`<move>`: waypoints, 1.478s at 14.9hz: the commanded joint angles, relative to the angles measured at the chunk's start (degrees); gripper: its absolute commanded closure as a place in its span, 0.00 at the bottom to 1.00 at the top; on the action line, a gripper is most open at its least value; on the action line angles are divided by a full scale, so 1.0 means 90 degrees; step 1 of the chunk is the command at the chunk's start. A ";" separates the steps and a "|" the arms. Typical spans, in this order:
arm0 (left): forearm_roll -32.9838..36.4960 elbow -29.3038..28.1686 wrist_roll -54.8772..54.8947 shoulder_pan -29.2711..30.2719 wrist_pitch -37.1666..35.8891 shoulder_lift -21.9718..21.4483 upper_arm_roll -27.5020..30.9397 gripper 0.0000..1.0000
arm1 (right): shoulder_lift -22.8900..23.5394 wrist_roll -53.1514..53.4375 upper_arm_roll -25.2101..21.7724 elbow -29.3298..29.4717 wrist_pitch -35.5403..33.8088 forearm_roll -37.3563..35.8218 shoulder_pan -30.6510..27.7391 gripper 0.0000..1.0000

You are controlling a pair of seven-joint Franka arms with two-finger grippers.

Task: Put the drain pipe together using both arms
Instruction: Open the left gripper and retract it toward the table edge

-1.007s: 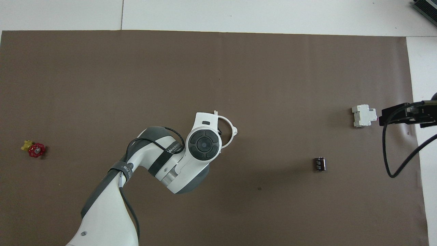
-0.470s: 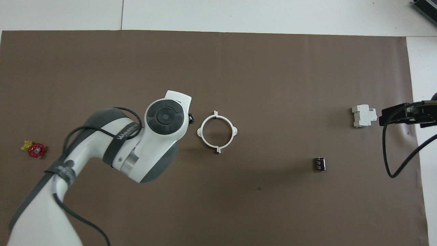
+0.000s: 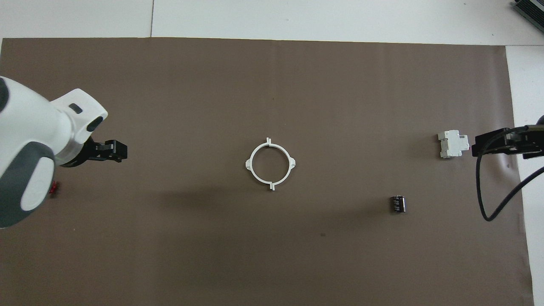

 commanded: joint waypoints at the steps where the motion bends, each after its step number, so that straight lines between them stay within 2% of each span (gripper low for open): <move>1: -0.0130 -0.0066 0.0851 0.0634 -0.0387 -0.0383 -0.0087 0.00 | -0.0037 0.0028 0.0047 -0.0035 0.0036 0.0084 -0.0083 0.00; 3: -0.0130 -0.0085 0.1447 0.0792 -0.0660 -0.0470 -0.0077 0.00 | -0.0037 0.0028 0.0037 -0.0035 0.0026 0.0074 -0.0083 0.00; 6: -0.0150 -0.0066 0.1440 0.0714 -0.0622 -0.0490 -0.0116 0.00 | -0.0037 0.0067 0.0047 -0.0025 0.0123 -0.0023 -0.0063 0.00; 11: -0.0335 -0.0095 0.1469 0.0802 -0.0145 -0.0442 -0.0097 0.00 | -0.0037 0.0038 0.0057 -0.0045 0.0251 -0.0023 -0.0043 0.00; 12: -0.0335 -0.0047 0.1460 0.0773 -0.0105 -0.0306 -0.0087 0.00 | -0.0037 0.0008 0.0057 -0.0054 0.0250 0.0006 -0.0082 0.00; 13: -0.0335 0.0070 0.1440 0.0695 -0.0201 0.0130 -0.0049 0.00 | -0.0037 0.0018 0.0047 -0.0045 0.0250 0.0016 -0.0092 0.00; 15: -0.0413 0.0576 0.1440 0.0403 -0.0726 0.0398 0.0204 0.00 | -0.0047 0.0018 0.0047 -0.0054 0.0251 0.0064 -0.0083 0.00; 17: -0.0413 0.1512 0.1450 0.0392 -0.1333 0.0700 0.0245 0.00 | -0.0047 0.0028 0.0047 -0.0045 0.0251 0.0065 -0.0073 0.00; 19: -0.0413 0.1741 0.1440 0.0392 -0.1297 0.0691 0.0206 0.00 | -0.0037 0.0028 0.0047 -0.0045 0.0260 0.0065 -0.0083 0.00; 22: -0.0404 0.1741 0.1459 0.0392 -0.1189 0.0604 0.0225 0.00 | -0.0047 -0.0040 0.0037 -0.0054 0.0309 0.0006 -0.0141 0.00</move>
